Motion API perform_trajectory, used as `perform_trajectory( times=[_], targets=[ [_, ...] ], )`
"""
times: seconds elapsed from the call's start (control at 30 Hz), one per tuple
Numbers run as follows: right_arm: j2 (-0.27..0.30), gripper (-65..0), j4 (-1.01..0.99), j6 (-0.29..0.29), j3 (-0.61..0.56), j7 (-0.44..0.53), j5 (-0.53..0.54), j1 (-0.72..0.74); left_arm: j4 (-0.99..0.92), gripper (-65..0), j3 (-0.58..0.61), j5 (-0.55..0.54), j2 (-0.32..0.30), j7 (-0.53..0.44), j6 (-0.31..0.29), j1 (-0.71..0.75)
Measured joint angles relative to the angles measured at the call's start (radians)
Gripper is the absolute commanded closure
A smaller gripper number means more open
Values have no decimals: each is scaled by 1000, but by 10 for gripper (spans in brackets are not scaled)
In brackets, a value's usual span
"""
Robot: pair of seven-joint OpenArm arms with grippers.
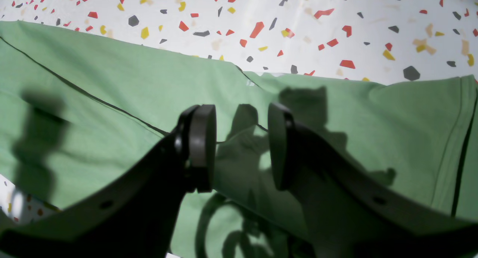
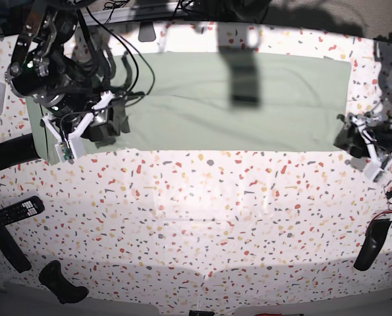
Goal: Fold the T-shirt properly
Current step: 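Grasp the shirt end with the left gripper and pull it outward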
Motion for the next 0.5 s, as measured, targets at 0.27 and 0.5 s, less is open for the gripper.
perform_trajectory(
  times=[0.27, 0.5],
  targets=[
    [0, -227, 0, 0, 0, 0, 0, 0, 0, -252, 1, 40, 40, -17, 0, 0],
    [0, -227, 0, 0, 0, 0, 0, 0, 0, -252, 1, 87, 40, -49, 0, 0]
  ],
)
